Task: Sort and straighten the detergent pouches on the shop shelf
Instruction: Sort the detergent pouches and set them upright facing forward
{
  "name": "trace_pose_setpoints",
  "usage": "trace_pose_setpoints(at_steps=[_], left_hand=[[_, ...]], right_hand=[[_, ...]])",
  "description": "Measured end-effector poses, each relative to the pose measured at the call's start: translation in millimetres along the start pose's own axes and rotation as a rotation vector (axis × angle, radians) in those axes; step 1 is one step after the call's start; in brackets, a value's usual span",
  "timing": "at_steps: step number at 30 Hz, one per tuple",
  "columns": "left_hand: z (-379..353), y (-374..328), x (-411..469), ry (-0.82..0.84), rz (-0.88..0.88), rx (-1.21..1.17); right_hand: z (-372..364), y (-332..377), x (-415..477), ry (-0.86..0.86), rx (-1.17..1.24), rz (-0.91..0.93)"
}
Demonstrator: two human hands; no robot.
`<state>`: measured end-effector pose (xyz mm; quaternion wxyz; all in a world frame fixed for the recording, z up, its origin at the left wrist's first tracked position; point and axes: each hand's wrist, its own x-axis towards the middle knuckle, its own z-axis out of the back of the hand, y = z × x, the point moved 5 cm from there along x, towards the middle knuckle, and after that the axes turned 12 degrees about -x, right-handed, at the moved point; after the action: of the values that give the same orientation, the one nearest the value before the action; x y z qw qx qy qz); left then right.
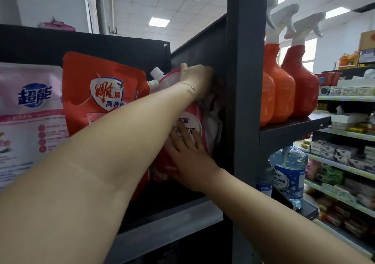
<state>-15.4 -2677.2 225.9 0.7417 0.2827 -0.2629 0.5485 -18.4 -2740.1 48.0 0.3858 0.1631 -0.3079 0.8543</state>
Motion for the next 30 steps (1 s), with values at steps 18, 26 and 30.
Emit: trace_pose_setpoints(at_steps=[18, 26, 30], left_hand=[[-4.0, 64.8, 16.8, -0.274, 0.279, -0.256], [14.3, 64.6, -4.8, -0.124, 0.151, -0.252], [1.7, 51.0, -26.2, -0.06, 0.075, -0.02]], right_hand=[[-24.9, -11.3, 25.6, 0.164, 0.429, -0.453], [-22.9, -19.3, 31.3, 0.282, 0.352, -0.451], [-14.7, -21.6, 19.2, 0.266, 0.294, -0.437]])
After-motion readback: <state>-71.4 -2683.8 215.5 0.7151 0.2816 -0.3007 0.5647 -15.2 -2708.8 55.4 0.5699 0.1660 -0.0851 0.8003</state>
